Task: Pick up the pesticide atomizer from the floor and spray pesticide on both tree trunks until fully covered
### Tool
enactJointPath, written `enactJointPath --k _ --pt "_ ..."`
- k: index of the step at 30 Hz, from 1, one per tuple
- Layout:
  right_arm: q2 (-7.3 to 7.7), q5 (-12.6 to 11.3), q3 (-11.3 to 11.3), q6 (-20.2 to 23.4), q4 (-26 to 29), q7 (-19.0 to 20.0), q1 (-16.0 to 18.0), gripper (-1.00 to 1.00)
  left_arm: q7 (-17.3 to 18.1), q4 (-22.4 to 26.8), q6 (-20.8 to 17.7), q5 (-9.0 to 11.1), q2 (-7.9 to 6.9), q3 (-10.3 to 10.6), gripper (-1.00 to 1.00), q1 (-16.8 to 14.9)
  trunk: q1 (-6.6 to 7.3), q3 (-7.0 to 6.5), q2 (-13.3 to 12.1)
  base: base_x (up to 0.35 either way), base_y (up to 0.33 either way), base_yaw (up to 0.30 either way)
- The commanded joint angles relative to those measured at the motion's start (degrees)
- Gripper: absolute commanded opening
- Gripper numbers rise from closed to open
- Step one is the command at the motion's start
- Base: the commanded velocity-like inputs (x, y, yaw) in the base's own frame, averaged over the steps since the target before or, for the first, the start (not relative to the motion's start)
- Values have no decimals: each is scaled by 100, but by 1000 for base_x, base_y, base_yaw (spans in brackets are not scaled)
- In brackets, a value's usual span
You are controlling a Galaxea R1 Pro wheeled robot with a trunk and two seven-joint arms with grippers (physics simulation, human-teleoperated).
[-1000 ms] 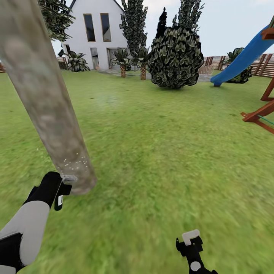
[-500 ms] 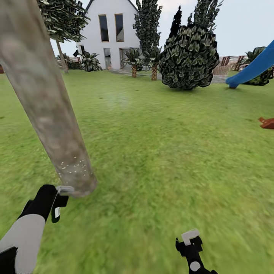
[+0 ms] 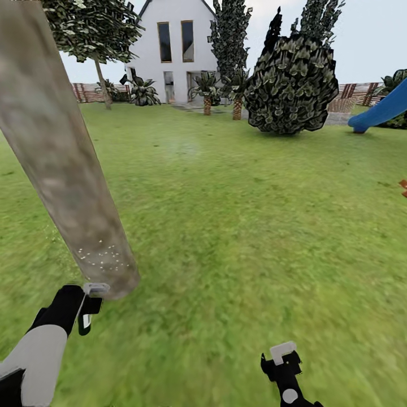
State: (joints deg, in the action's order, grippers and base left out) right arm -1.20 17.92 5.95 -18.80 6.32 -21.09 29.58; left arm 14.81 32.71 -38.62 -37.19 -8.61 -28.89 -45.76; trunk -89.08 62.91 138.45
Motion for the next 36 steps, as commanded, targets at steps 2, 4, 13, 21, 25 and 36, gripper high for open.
enactJointPath --k 2,4,13,21,25,36 --pt "-2 1 46 -1 -8 -44 4 100 49 -19 119 -66 13 -95 -100 -4 1 5 2 2 -2 257" --pt "-3 1 46 -1 -8 -44 4 100 43 -111 182 -68 21 -103 -100 -4 1 5 2 22 -75 273" --pt "-3 1 46 -1 -8 -44 3 100 -249 -204 205 -59 107 -90 -100 -4 1 5 2 109 -250 174" --pt "6 1 46 -1 -9 -44 -25 100 -251 -203 205 -60 175 -90 -100 -4 1 5 2 120 -262 1" --pt "6 1 46 -1 -8 -44 -32 100 -251 -203 205 -60 175 -90 -100 -4 1 5 2 120 -262 0" --pt "-7 1 46 -1 -8 -44 -36 100 -251 -196 205 -60 172 -90 -100 -4 1 5 2 112 -262 26"
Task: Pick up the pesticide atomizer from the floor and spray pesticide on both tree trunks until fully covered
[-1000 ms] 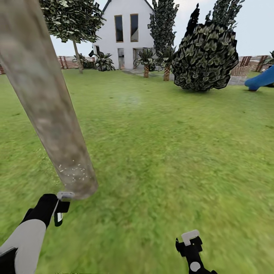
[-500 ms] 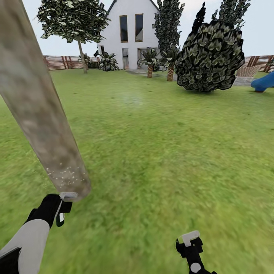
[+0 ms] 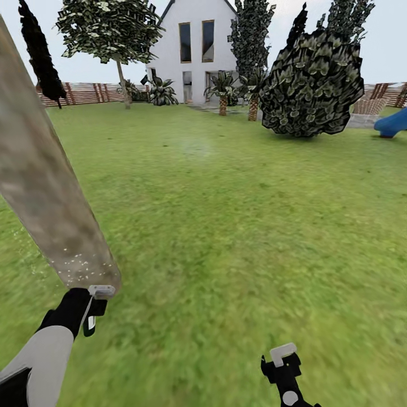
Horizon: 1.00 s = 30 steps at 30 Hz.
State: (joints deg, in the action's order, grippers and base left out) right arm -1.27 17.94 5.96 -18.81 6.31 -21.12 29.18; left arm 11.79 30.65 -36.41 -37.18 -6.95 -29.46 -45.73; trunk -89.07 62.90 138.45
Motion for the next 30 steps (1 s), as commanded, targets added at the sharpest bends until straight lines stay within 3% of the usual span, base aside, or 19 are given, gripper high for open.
enactJointPath --k 1,21,30 --pt "-2 -1 46 -2 -6 -41 6 100 52 11 -15 -61 3 -33 -100 -6 0 5 2 93 -265 222" --pt "-5 -1 46 -2 -6 -41 0 100 43 72 -7 -53 0 -68 -100 -6 0 5 2 93 -266 275" --pt "-5 -1 46 -3 -7 -41 0 100 43 64 -6 -53 0 -77 -100 -6 0 5 2 214 -202 278"
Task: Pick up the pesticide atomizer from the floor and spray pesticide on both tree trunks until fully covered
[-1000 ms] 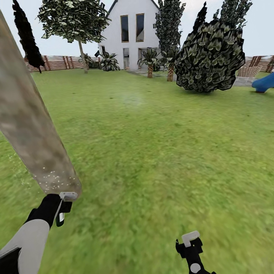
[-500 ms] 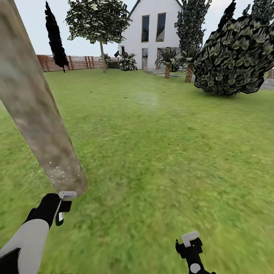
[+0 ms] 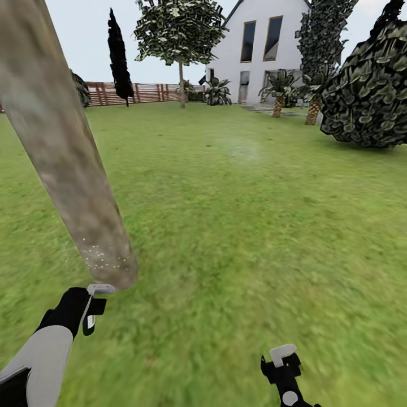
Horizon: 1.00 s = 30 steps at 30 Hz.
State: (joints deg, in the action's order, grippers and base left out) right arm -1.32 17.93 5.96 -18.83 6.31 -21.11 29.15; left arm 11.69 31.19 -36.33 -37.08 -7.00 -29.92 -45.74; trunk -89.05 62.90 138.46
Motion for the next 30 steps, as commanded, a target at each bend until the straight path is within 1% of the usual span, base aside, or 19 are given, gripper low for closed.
enactJointPath --k 1,5,8,10,12,13,15,16,18,22,23,26,28,30 --pt "0 0 46 1 -7 -42 3 100 52 10 -14 -63 5 -32 -100 -5 -1 5 2 245 -174 278" --pt "0 1 47 -2 -7 -42 3 100 52 10 5 -63 5 -32 -100 -5 -1 5 2 278 -133 278" --pt "0 1 46 2 -7 -42 3 100 54 -21 115 -51 16 -32 -100 -5 -1 5 2 92 -26 278" --pt "0 0 46 1 -8 -42 3 100 60 51 119 96 126 -7 -100 -58 -1 5 2 6 -2 278" --pt "0 1 46 1 -8 -42 3 100 65 75 112 169 200 2 -100 -112 -1 5 2 2 0 278" --pt "0 0 46 0 -7 -42 3 100 66 121 71 187 218 9 -100 -292 -1 5 2 0 0 216" --pt "0 0 46 1 -7 -42 3 100 66 136 -17 179 223 17 -100 -552 -1 5 2 0 0 87" --pt "5 0 46 2 -11 -42 3 100 66 139 -253 161 221 24 -100 -757 -1 5 2 0 0 24" --pt "9 0 46 2 -7 -42 3 100 62 152 -495 124 198 39 -100 -985 -1 5 2 0 0 9" --pt "9 0 46 2 -7 -42 3 100 62 166 -505 111 147 53 -100 -952 -1 5 2 31 -11 1" --pt "9 0 46 2 -7 -42 3 100 8 167 -504 104 152 55 -100 -944 -1 5 2 195 -125 0" --pt "9 0 46 2 -8 -42 3 100 -404 165 -509 119 177 64 -100 -938 -1 5 2 229 -155 0" --pt "9 0 46 1 -7 -42 3 100 -527 160 -514 132 191 62 -100 -937 -1 5 2 238 -163 0" --pt "9 0 46 1 -8 -42 3 100 -555 159 -515 145 197 57 -100 -937 -1 5 2 240 -164 0"
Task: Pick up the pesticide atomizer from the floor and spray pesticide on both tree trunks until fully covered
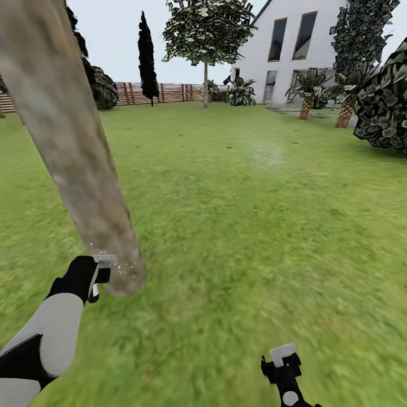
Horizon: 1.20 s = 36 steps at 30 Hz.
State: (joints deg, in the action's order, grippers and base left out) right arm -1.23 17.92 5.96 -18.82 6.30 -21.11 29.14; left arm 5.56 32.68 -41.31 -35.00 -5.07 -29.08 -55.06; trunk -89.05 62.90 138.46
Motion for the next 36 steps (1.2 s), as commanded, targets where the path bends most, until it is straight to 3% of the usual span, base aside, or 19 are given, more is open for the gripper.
enactJointPath --k 1,16,30,36 --pt "0 1 46 0 -7 -43 4 100 55 10 -21 -57 5 -27 -100 -5 -1 5 2 240 -165 0" --pt "-9 1 46 1 -7 -43 4 100 51 10 -34 -32 22 -89 -100 -33 -1 5 2 81 -252 237" --pt "-9 1 46 0 -6 -43 4 100 43 10 -35 -33 23 -72 -100 -46 -1 5 2 106 -240 10" --pt "-12 1 46 -2 -6 -43 4 100 42 10 -35 -33 21 -90 -100 -68 -1 5 2 0 -277 225"
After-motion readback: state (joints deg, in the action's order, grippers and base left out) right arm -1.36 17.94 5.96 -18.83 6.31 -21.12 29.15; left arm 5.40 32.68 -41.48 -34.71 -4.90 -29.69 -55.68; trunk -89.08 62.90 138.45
